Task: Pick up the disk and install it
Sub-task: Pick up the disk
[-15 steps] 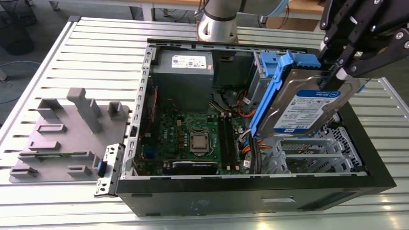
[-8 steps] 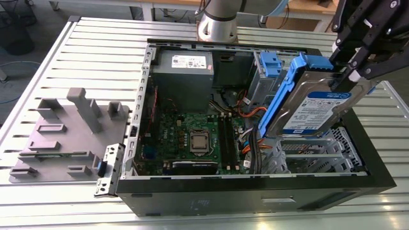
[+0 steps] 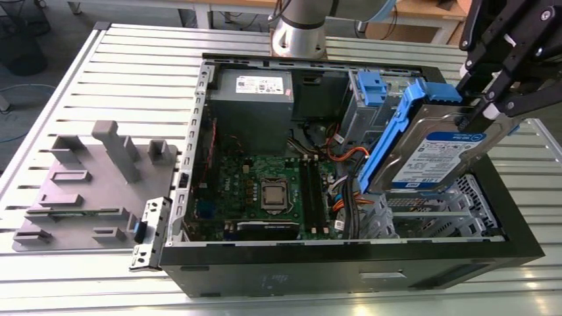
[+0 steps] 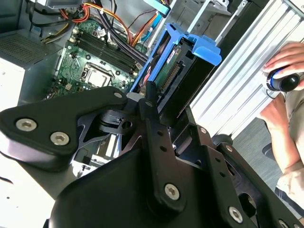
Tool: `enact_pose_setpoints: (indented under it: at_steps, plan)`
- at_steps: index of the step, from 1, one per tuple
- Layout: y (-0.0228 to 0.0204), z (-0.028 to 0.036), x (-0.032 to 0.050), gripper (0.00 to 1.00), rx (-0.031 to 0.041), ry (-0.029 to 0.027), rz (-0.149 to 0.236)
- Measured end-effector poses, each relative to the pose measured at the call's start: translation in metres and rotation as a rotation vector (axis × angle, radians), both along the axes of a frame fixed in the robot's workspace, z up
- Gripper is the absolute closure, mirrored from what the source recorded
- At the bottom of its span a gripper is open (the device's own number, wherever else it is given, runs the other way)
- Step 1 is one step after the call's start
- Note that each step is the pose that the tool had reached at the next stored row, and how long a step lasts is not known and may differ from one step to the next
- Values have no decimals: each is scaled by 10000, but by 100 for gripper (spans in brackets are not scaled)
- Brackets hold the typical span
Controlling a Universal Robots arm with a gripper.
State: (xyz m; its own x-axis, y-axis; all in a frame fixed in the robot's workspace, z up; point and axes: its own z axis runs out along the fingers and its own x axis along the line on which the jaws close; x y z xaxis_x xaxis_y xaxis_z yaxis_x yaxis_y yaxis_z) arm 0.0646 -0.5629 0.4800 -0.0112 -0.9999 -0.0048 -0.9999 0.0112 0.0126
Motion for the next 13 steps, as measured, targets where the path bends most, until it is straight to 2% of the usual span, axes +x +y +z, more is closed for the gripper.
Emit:
enact_pose_setpoints:
  at_steps: [13]
  plan:
    - [-5, -30, 165, 65, 0, 0, 0]
